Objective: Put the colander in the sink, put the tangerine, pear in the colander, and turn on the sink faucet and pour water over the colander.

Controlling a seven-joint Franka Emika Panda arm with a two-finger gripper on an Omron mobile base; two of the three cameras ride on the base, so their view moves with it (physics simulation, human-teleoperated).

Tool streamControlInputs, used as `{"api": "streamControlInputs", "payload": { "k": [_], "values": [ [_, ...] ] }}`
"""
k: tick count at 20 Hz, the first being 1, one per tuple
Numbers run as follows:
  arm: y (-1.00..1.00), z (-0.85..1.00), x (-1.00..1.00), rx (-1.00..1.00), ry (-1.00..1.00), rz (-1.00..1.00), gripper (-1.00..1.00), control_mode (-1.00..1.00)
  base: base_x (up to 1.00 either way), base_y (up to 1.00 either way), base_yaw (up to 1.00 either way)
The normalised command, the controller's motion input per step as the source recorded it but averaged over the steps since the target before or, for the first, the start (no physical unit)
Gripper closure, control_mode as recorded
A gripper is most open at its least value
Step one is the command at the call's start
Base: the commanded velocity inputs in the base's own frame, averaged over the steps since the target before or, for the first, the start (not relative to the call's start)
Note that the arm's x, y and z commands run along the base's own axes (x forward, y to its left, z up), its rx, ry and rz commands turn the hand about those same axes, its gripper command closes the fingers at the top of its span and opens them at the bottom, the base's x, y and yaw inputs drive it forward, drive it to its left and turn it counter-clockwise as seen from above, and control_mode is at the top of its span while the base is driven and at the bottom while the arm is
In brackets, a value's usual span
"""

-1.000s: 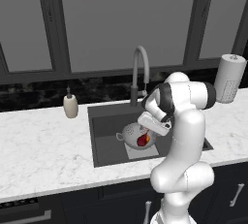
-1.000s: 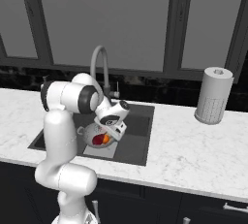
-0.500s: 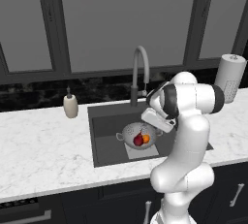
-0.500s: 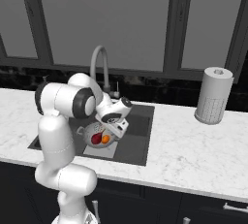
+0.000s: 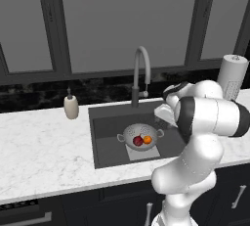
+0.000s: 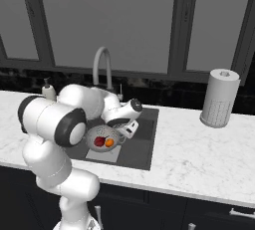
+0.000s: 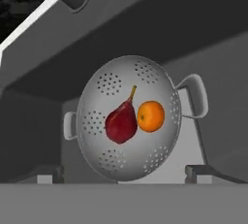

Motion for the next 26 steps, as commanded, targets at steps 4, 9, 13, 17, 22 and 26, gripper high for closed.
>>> {"api": "streamControlInputs", "payload": {
  "k": [4,9,13,17,22,26],
  "values": [
    [0.00,0.77,-0.13,0.00,-0.32,0.00,-1.00,-1.00,0.00,0.00,0.00],
    [0.00,0.50,0.00,-0.01,-0.31,0.00,-1.00,-1.00,0.00,0.00,0.00],
    [0.00,0.38,0.00,-0.09,-0.21,0.00,-1.00,-1.00,0.00,0.00,0.00],
    [-0.05,0.32,0.05,-0.11,-0.16,-0.02,-1.00,-1.00,0.00,0.00,0.00],
    [-0.16,0.40,0.02,-0.08,-0.16,-0.03,-1.00,-1.00,0.00,0.00,0.00],
    [-0.05,0.30,0.04,-0.07,-0.15,-0.04,-1.00,-1.00,0.00,0.00,0.00]
  ]
}}
